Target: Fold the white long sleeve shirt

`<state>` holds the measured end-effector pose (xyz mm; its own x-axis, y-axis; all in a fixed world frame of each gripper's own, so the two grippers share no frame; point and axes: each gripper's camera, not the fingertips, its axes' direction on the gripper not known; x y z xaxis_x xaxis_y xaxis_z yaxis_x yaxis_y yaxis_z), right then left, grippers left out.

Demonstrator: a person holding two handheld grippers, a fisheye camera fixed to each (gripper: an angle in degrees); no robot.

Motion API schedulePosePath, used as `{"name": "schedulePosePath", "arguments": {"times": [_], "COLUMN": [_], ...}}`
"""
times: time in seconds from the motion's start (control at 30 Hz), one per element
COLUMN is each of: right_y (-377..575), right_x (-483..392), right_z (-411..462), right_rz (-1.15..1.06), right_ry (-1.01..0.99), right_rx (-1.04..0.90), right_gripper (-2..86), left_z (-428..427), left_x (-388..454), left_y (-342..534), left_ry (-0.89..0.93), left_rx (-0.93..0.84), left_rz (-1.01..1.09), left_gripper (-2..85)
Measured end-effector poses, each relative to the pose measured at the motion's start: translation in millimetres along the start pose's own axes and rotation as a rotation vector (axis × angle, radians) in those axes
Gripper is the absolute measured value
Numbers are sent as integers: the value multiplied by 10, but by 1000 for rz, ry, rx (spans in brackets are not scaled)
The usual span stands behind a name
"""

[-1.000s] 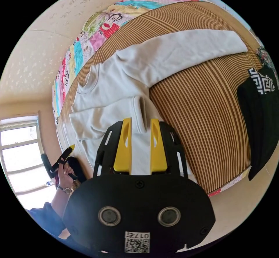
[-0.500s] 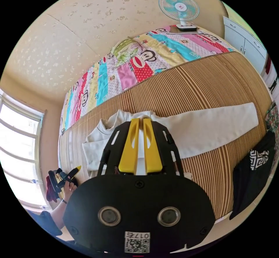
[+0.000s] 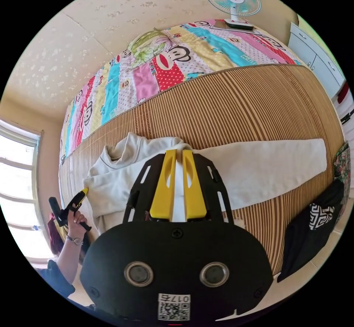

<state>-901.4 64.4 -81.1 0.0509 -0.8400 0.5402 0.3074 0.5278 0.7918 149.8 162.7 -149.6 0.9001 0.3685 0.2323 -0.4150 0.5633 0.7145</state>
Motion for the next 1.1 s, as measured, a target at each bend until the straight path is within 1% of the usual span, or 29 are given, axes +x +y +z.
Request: {"name": "schedulePosePath", "arguments": {"times": [0.03, 0.07, 0.1, 0.17, 0.2, 0.23, 0.27, 0.33, 0.4, 0.5, 0.57, 0.63, 0.67, 0.7, 0.77, 0.83, 0.87, 0.9, 0.97, 1.03, 1.07, 1.1], "right_y": [-4, -15, -46, -89, -85, -47, -12, 204, 383, 605, 643, 616, 602, 569, 530, 517, 519, 527, 555, 658, 686, 731], "right_x": [12, 23, 53, 133, 230, 352, 394, 399, 319, 197, 184, 167, 160, 155, 191, 308, 350, 432, 531, 748, 799, 908], "right_z": [-61, -67, -29, 117, 209, 233, 210, 70, 75, 249, 354, 390, 378, 317, 109, -174, -202, -185, 35, 422, 435, 353], "right_rz": [-2, 1, 10, 12, 32, 90, 99, -13, -116, -254, -270, -274, -274, -262, -214, -149, -126, -99, -125, -67, -66, -35], "right_ry": [-44, -58, -56, 3, 53, 40, 0, -163, -171, -102, -91, -88, -76, -73, -161, -274, -275, -261, -211, -77, -113, -198], "right_rx": [-16, -36, -82, -129, -125, -99, -68, 69, 75, 34, 11, 5, 1, -9, 8, 48, 48, 24, -58, -189, -182, -122], "right_gripper": [31, 31, 33, 37, 43, 52, 57, 72, 83, 92, 83, 57, 50, 44, 37, 33, 33, 32, 33, 39, 41, 47], "left_z": [-155, -241, -258, -286, -315, -401, -526, -716, -823, -823, -700, -652, -730, -792, -1017, -1117, -1119, -1119, -1111, -1151, -1227, -1276], "left_x": [-238, -466, -575, -934, -969, -1002, -978, -888, -774, -527, -343, -303, -320, -354, -616, -813, -935, -979, -1036, -1028, -1021, -1014], "left_y": [-81, -151, -184, -265, -269, -248, -189, -26, 178, 489, 609, 615, 591, 573, 499, 497, 493, 500, 532, 545, 569, 588], "left_ry": [95, 124, 123, 47, 77, 105, 83, 35, 19, -44, -150, -234, -190, -150, 81, 152, 159, 145, 35, 11, -6, -21], "left_rx": [0, -15, -32, -92, -73, -20, 44, 128, 162, 131, 48, -8, -2, 6, 3, -16, -64, -77, -93, -74, -33, -4], "left_rz": [-32, -69, -86, -173, -157, -147, -131, -112, -104, -91, -51, -13, 38, 46, 21, -2, -28, -43, -58, -48, -65, -76], "left_gripper": [34, 36, 36, 44, 46, 55, 69, 84, 93, 106, 98, 69, 55, 49, 42, 41, 42, 43, 50, 56, 60, 62]}}
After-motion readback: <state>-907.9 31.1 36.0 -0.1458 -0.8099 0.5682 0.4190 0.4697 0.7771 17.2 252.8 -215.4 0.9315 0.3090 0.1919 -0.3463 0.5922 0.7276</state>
